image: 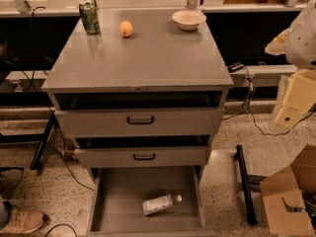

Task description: Pick blue plastic bottle from bottom drawer and place on counter

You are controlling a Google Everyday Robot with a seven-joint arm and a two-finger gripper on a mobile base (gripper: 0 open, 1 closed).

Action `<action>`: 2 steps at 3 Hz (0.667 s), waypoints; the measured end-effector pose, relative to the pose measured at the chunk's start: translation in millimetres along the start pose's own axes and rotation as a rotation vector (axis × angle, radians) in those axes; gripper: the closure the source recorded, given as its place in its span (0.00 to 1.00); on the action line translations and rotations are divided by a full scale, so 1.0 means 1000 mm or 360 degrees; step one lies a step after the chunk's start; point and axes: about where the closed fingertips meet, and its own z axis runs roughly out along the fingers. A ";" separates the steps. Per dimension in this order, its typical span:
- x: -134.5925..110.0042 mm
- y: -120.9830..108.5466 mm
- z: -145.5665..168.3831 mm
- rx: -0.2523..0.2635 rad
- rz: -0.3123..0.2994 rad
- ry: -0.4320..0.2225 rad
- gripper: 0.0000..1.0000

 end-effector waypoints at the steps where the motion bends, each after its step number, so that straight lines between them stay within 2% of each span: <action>1: 0.000 0.000 0.000 0.0000 0.0000 0.0000 0.00; 2: 0.003 0.014 0.037 -0.0099 -0.0032 -0.0088 0.00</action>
Offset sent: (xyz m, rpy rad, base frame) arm -0.0081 0.0154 -0.1157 0.1748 0.1407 0.1352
